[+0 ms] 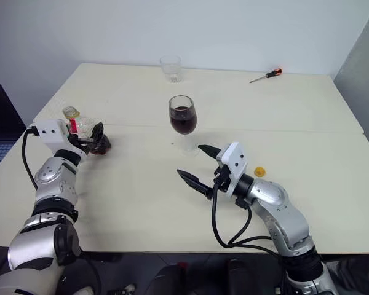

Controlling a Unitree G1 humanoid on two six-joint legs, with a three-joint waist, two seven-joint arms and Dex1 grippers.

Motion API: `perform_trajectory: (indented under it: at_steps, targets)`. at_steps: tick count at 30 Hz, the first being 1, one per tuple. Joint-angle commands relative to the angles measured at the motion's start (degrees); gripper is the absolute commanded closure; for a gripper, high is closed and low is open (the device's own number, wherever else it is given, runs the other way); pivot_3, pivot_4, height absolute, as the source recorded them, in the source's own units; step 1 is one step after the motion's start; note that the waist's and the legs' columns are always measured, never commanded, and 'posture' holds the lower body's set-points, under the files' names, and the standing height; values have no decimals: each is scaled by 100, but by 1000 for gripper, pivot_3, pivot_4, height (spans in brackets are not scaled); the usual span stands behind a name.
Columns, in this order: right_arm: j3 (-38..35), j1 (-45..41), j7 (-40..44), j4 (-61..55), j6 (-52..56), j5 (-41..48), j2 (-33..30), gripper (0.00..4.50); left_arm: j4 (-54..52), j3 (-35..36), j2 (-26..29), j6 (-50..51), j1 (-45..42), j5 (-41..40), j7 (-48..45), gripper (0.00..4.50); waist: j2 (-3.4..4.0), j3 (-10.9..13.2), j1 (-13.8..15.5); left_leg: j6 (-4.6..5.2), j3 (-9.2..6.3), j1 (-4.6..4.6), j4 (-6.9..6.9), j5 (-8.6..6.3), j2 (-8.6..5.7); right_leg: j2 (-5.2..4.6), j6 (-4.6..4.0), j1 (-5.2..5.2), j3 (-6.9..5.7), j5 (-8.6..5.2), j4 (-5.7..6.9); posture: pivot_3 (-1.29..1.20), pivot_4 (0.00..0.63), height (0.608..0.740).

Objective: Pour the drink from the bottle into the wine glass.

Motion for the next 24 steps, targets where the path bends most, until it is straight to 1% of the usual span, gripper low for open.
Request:
perform_trajectory:
  at_steps: [1, 7, 11, 15, 20, 24]
  targets:
    - [-118, -105, 5, -89, -108, 38, 27, 0, 3, 12, 116, -115, -117, 15, -6, 18, 0, 0, 0, 0, 0, 0, 0, 0, 0, 0, 0, 0, 0, 0, 0, 0, 150, 740]
    - [-131, -129, 41, -71, -103, 52, 7, 0, -94, 26, 118, -118, -24, -7, -6, 18, 0, 0, 0, 0, 0, 0, 0, 0, 0, 0, 0, 0, 0, 0, 0, 0, 150, 740]
    - [-160, -115, 74, -122, -74, 88, -42, 0, -647, 103, 112, -4, 350, -138, -40, 18, 0, 0, -3, 0, 1, 2, -2, 0, 1, 0, 0, 0, 2, 0, 0, 0, 150, 740]
    - [-223, -70, 85, -165, -47, 125, -103, 0, -2033, 145, 62, 503, 1111, -385, -97, 18, 1, 0, -8, -1, 1, 6, -6, 0, 6, -2, 0, 0, 7, 0, 0, 0, 150, 740]
    - [-323, 77, 97, -255, 1, 179, -204, 0, -3896, 239, -110, 1485, 2155, -745, 177, 18, 2, -1, -1, -2, 2, 12, -10, -1, 10, -4, 0, 7, 11, 0, -3, 0, 150, 740]
    - [-574, 445, -62, -451, 120, 224, -366, 0, -5848, 202, -489, 2437, 3407, -1131, 510, 18, 3, -4, 17, -4, 2, 24, -10, -5, 8, -11, 0, 29, 17, 0, -18, 0, 150, 740]
